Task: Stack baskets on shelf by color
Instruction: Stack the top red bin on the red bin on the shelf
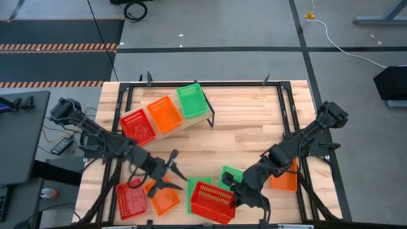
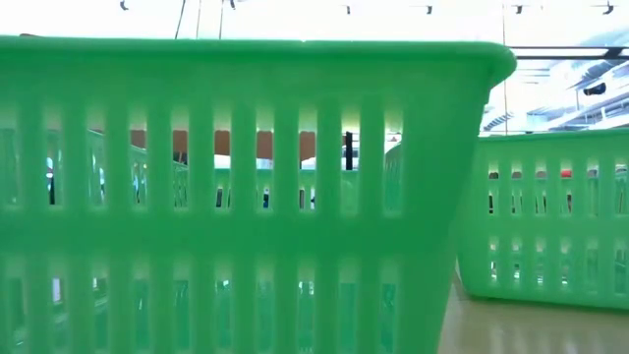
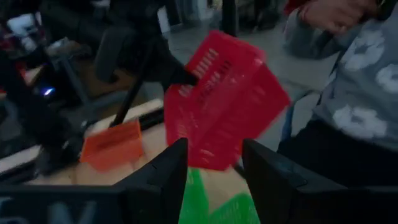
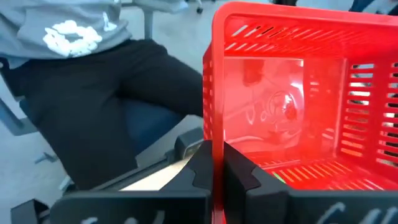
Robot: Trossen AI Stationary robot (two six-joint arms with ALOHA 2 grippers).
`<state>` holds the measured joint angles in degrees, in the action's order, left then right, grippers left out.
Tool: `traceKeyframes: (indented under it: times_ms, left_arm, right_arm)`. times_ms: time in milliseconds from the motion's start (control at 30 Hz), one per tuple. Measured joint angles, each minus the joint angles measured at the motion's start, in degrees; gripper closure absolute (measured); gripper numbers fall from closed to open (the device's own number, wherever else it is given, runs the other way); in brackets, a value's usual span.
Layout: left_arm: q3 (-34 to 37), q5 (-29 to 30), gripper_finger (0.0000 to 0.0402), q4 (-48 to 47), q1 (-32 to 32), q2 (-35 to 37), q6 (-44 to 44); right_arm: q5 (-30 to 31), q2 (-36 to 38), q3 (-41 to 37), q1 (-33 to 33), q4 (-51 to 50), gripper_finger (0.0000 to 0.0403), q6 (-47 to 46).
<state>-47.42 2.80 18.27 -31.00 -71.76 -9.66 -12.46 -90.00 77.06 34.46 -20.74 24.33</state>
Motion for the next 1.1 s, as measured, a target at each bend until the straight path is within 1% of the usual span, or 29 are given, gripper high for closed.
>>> traceKeyframes:
  times_ms: [100, 133, 267, 467, 533, 633, 867, 1000, 1100]
  left_arm:
    - [-0.1, -6.9, 0.0229, 5.1, 2.4, -2.3, -0.9]
    - [0.0, -8.0, 0.0226, 5.5, 2.9, -2.9, -1.4]
    - [0.0, -9.7, 0.0224, 8.2, 5.1, -4.7, -3.3]
    - [0.0, -17.3, 0.0227, 15.6, 6.8, -7.3, -5.2]
    - [0.0, -19.1, 0.0227, 16.3, 7.1, -8.2, -5.2]
    - [0.0, -21.2, 0.0228, 17.2, 7.1, -9.6, -4.6]
    - [-0.2, -22.2, 0.0229, 22.4, 7.6, -11.6, -4.9]
    - [-2.8, -27.0, 0.0241, 22.3, 7.8, -13.9, -5.8]
    - [-4.6, -29.8, 0.0269, 20.9, 7.7, -15.6, -5.7]
  right_arm:
    - [-0.2, 0.0, 0.0, 0.0, 1.4, 0.0389, 0.7]
    - [-0.3, 0.0, 0.0, 0.0, 1.6, 0.0389, 1.2]
    - [-0.3, 0.0, 0.0, 0.0, 1.6, 0.0389, 2.8]
    - [-0.3, 0.0, 0.0, 0.0, 1.9, 0.0389, 2.9]
    - [-0.3, 0.0, 0.0, -0.1, 2.1, 0.0389, 2.9]
    - [-0.3, 0.0, 0.0, -0.4, 2.6, 0.0389, 2.9]
    - [-0.3, 0.0, 0.0, -2.0, 3.6, 0.0389, 3.0]
    - [-1.2, 0.0, -0.1, -3.4, 4.7, 0.0389, 4.4]
    - [-2.0, 0.0, -0.1, -4.2, 5.2, 0.0384, 4.6]
